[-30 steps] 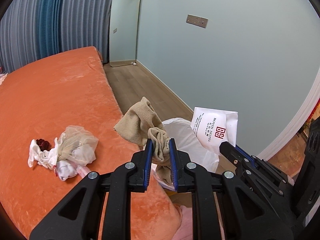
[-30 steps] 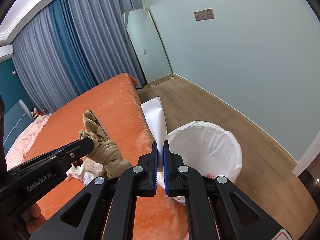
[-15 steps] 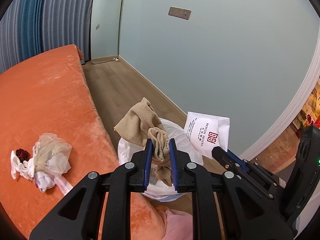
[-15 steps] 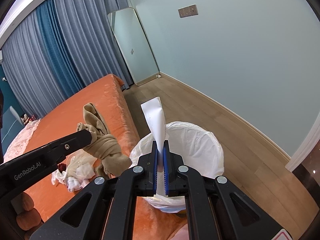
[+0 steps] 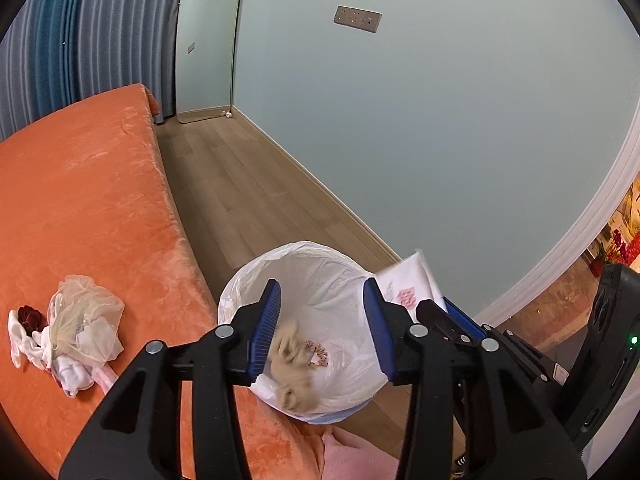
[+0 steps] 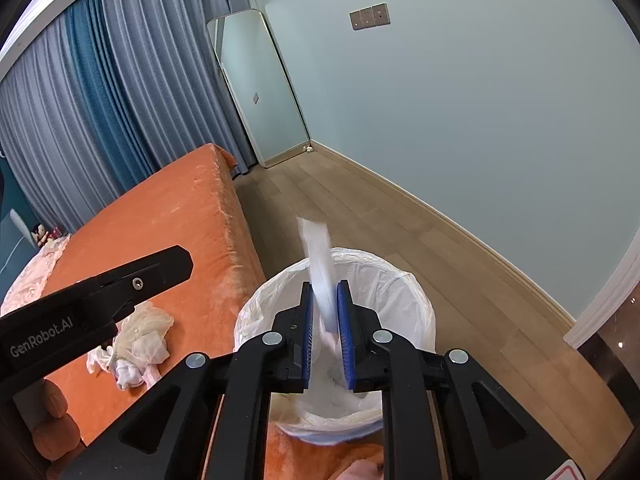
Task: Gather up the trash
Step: 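Carry stocking and paper bag over the bin and open both tools to drop them, then move both open tools back toward the remaining clutter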
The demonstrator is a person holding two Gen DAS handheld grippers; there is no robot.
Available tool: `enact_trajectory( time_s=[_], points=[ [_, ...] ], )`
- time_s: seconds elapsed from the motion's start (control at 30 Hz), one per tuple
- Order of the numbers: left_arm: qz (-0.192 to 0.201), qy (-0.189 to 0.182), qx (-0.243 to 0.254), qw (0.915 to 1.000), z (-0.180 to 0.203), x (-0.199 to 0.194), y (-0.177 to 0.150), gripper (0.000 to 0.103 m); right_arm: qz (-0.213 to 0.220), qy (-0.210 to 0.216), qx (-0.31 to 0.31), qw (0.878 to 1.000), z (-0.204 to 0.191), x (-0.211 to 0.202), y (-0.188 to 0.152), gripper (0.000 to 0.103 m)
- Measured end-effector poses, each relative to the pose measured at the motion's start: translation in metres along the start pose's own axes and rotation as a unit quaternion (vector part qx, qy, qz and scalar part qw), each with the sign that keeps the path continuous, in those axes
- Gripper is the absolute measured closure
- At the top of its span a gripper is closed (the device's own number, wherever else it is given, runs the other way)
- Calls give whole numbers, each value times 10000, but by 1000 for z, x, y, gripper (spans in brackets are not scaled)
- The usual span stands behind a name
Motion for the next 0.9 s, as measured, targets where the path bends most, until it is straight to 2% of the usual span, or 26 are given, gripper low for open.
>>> enact_trajectory(
  time_s=[0.17,0.4,0.9],
  points=[
    [21,56,-54,10000,-6,-5,0,60,-17,25,7,10000,-4,-4,-2,86],
    [67,206,-166,9996,-23,-20,-7,59,-43,77,6,10000,-12,-14,-8,76],
    [255,556,-474,9970,-72,-65,-21,58,-192,394,-341,9985,-64,-25,-25,75]
  ],
)
Point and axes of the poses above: each gripper's, at about its wrist camera, not at the fingertips, and x roughly the way its jaws point, z to its right, y to its top, the point moved 4 cm from there along x, roughly the way its jaws point, and after that the axes turned 6 degrees about z, right-handed, at the moved point
